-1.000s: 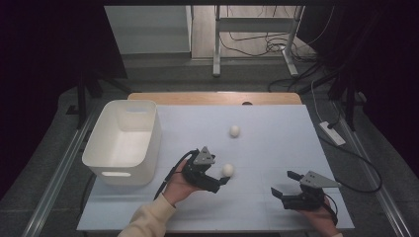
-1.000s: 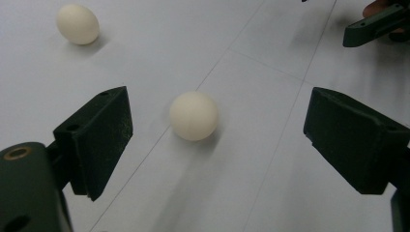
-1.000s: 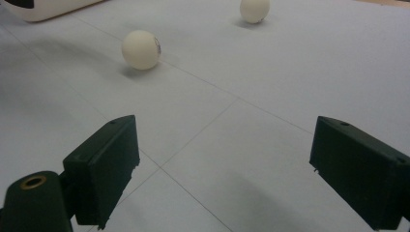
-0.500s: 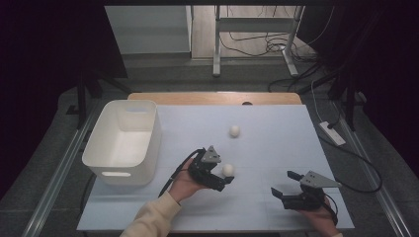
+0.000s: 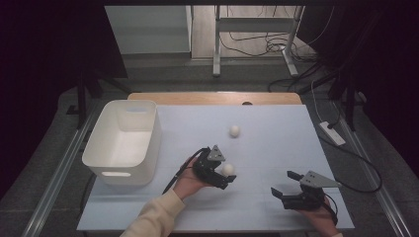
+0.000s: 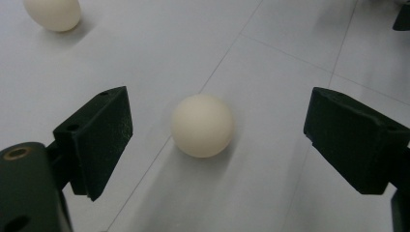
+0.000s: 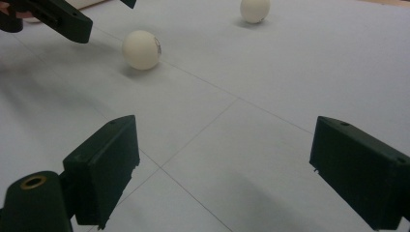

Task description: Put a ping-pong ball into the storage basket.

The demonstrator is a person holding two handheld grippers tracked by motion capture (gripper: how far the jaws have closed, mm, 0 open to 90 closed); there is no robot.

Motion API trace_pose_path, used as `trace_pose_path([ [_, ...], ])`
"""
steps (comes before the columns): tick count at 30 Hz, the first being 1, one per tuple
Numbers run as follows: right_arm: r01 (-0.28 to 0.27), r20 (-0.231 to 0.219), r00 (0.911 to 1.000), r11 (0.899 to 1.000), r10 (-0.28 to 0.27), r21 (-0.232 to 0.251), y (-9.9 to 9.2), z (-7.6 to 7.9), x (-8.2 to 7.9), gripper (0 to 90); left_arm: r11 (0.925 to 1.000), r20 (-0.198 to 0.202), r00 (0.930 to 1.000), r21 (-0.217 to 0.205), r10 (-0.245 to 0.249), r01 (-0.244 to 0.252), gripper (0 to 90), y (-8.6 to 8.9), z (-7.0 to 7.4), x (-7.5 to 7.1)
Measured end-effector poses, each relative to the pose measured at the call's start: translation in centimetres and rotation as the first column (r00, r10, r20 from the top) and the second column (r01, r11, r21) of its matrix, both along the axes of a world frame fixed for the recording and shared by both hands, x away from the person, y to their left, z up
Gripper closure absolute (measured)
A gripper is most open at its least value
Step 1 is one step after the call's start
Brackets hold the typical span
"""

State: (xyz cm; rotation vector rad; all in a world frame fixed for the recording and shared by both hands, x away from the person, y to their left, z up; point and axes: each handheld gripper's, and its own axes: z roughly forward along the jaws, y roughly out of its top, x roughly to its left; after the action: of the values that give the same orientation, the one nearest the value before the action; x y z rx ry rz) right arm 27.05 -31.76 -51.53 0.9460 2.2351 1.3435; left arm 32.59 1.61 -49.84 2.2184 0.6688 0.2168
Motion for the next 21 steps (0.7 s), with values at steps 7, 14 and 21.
trace_pose_path([
  [7,0.000,-0.001,1.0000,1.000,0.000,0.001,0.0,0.0,0.0,10.2,1.0000,-0.013,0.9999,0.007,-0.006,0.007,11.2,-0.6,-0.5,0.5],
  [14,-0.001,-0.002,1.0000,1.000,0.001,0.004,0.0,0.0,0.0,10.2,0.9992,-0.024,0.9996,0.038,-0.013,0.013,11.1,-1.1,-1.2,1.1],
  [21,-0.001,-0.001,1.0000,1.000,0.001,0.002,-0.1,0.0,0.0,10.2,0.9989,-0.044,0.9990,0.045,-0.009,0.011,11.3,-1.3,-1.7,1.6],
])
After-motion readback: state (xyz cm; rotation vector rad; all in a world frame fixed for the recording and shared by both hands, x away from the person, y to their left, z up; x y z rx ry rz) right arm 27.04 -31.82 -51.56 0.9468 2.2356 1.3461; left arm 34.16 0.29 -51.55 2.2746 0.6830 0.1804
